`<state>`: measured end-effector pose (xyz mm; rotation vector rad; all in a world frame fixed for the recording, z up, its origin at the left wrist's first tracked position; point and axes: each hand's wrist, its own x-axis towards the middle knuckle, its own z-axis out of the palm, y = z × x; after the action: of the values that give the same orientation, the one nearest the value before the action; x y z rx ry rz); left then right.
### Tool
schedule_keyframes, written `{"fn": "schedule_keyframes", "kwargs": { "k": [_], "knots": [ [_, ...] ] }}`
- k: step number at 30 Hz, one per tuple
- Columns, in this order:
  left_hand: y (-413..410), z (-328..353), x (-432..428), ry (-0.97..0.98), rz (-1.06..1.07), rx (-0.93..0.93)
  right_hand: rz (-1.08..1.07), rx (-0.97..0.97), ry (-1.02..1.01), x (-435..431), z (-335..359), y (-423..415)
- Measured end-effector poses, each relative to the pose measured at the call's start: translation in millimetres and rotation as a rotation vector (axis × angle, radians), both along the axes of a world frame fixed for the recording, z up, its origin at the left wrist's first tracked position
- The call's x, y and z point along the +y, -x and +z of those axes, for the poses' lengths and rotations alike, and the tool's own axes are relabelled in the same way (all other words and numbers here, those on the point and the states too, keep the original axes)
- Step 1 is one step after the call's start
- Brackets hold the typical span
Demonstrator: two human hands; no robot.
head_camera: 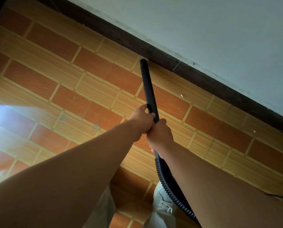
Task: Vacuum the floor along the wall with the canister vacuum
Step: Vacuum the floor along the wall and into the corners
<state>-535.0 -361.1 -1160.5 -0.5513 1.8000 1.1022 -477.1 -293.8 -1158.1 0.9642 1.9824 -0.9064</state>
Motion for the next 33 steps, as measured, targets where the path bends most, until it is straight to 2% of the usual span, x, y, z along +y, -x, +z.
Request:
{"fn": "schedule_keyframes", "kwargs": {
  "k": [14,23,33],
  "knots": [
    [-21,1,18,0.031,-0.033,-0.019,-0.002,-0.02,-0.009,18,0,-23],
    [-66,11,30,0.047,-0.036,-0.098,0.031,-0.036,-0.008,32,9,-73],
    [-26,10,6,0.062,0.043,-0.053,0.084,-0.039,0.085,15,8,-16]
  ]
}}
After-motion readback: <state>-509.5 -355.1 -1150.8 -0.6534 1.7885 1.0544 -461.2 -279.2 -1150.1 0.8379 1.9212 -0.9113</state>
